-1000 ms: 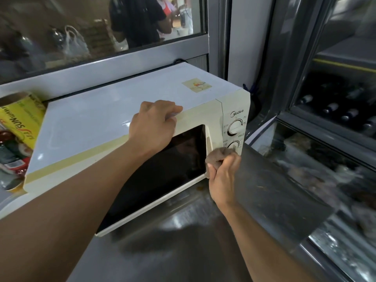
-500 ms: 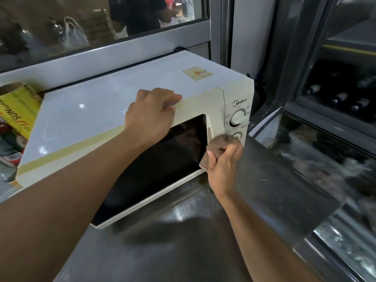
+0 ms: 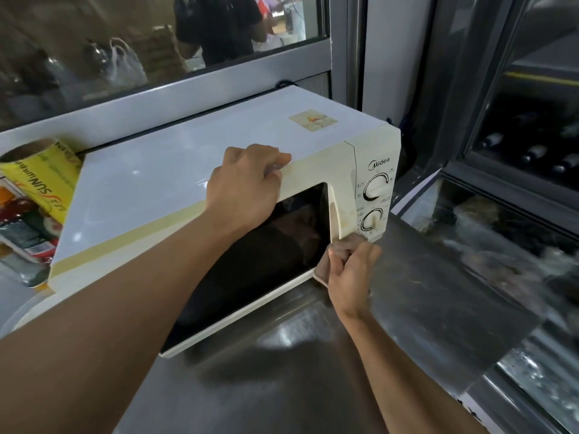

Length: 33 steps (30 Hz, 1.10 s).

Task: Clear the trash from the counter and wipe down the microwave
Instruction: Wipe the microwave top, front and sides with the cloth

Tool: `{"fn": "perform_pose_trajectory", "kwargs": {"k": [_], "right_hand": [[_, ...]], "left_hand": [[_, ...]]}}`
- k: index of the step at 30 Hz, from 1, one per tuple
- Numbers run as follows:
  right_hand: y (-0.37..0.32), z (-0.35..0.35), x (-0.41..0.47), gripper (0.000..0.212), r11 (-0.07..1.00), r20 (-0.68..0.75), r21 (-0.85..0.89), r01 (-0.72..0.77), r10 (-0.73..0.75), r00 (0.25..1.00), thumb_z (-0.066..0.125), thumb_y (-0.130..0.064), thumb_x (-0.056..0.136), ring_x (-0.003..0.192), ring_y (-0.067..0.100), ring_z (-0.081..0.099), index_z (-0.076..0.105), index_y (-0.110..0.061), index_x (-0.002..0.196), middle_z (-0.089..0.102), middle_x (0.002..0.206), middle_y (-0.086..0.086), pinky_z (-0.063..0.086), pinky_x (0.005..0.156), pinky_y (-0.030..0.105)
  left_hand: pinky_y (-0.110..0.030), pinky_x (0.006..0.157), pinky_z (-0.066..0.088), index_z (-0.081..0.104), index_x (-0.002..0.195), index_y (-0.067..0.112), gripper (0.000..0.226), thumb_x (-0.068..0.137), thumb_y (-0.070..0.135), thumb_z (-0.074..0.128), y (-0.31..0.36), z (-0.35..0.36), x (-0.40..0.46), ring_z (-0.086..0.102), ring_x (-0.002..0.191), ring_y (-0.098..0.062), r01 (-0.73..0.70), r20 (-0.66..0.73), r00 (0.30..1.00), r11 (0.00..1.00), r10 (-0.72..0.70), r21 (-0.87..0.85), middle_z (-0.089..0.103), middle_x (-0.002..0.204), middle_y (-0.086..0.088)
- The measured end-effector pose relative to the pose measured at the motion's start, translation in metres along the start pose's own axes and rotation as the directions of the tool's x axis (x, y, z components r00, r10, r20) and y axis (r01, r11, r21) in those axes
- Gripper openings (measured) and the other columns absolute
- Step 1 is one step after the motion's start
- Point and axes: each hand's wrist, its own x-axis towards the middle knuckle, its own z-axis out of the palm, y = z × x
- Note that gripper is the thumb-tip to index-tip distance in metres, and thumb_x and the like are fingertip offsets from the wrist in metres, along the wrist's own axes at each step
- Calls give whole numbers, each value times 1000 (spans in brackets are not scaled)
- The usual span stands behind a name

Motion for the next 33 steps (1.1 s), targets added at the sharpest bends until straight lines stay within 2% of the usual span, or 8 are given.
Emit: {"fn": "perform_pose_trajectory", "kwargs": {"k": [5, 10, 15, 18, 21, 25, 28, 33], "right_hand": [[-58, -20, 33, 19, 965, -125, 34, 262, -256, 959, 61, -6, 84, 103, 23, 46, 43, -7, 90, 37, 107, 8, 44, 91, 30], [-47, -9, 33, 25, 951, -109, 11, 310, -307, 945, 58, -11, 81, 114, 30, 42, 38, -10, 97, 40, 115, 21, 39, 97, 27], [-5, 2, 13, 28, 976, -79, 18, 216, -214, 974, 55, -22, 86, 124, 39, 40, 31, -15, 99, 38, 121, 24, 42, 101, 48], [4, 3, 6, 28, 987, -5, -40, 154, -155, 988, 52, -28, 88, 123, 38, 42, 32, -15, 102, 38, 123, 23, 43, 100, 51], [17, 2, 0, 31, 985, 70, -123, 119, -111, 991, 53, -24, 89, 123, 37, 42, 33, -10, 109, 37, 126, 24, 42, 104, 45], [32, -7, -4, 21, 995, 293, -97, -14, 42, 955, 51, -2, 86, 103, 28, 53, 51, -1, 107, 49, 111, 18, 45, 87, 28], [10, -20, 1, 16, 994, 127, 82, -74, 63, 990, 43, 6, 83, 94, 8, 55, 51, -5, 93, 53, 103, 17, 48, 89, 26], [-70, -60, 28, 32, 978, -96, 175, 115, -99, 990, 58, 3, 86, 105, 8, 49, 54, -5, 116, 49, 111, -1, 38, 94, 11]], "left_hand": [[-27, 95, 27, 56, 127, 33, 40, 95, 14, 40, 2, -1, 0, 30, 131, -10, 0, -3, 1000, 1000, 0, 15, 49, 135, 19], [-27, 95, 28, 57, 126, 33, 40, 95, 14, 41, 1, 1, 0, 31, 131, -10, 5, -12, 1000, 1000, -4, 10, 50, 134, 18], [-24, 92, 26, 57, 126, 34, 41, 94, 14, 41, 0, 2, 0, 30, 131, -7, -3, -24, 1000, 1000, 3, 4, 50, 133, 20], [-26, 93, 25, 57, 125, 35, 41, 94, 13, 41, -1, 1, 0, 29, 132, -8, -5, -16, 1000, 1000, 5, 2, 49, 134, 19], [-27, 93, 26, 57, 125, 35, 41, 94, 13, 41, 0, 2, -1, 29, 131, -8, 3, -20, 1000, 1000, -3, -1, 50, 134, 19], [-28, 96, 27, 57, 125, 34, 42, 94, 11, 41, 1, 1, -1, 29, 131, -9, 6, -9, 1000, 1000, -6, -6, 49, 135, 19], [-35, 108, 29, 57, 126, 30, 43, 93, 7, 41, 1, -1, 1, 29, 131, -13, -12, 38, 999, 1000, 13, -18, 49, 137, 14], [-39, 104, 35, 60, 123, 23, 36, 93, 10, 44, 11, -8, 8, 37, 126, -21, -2, 81, 997, 997, -4, 74, 54, 134, 7]]}}
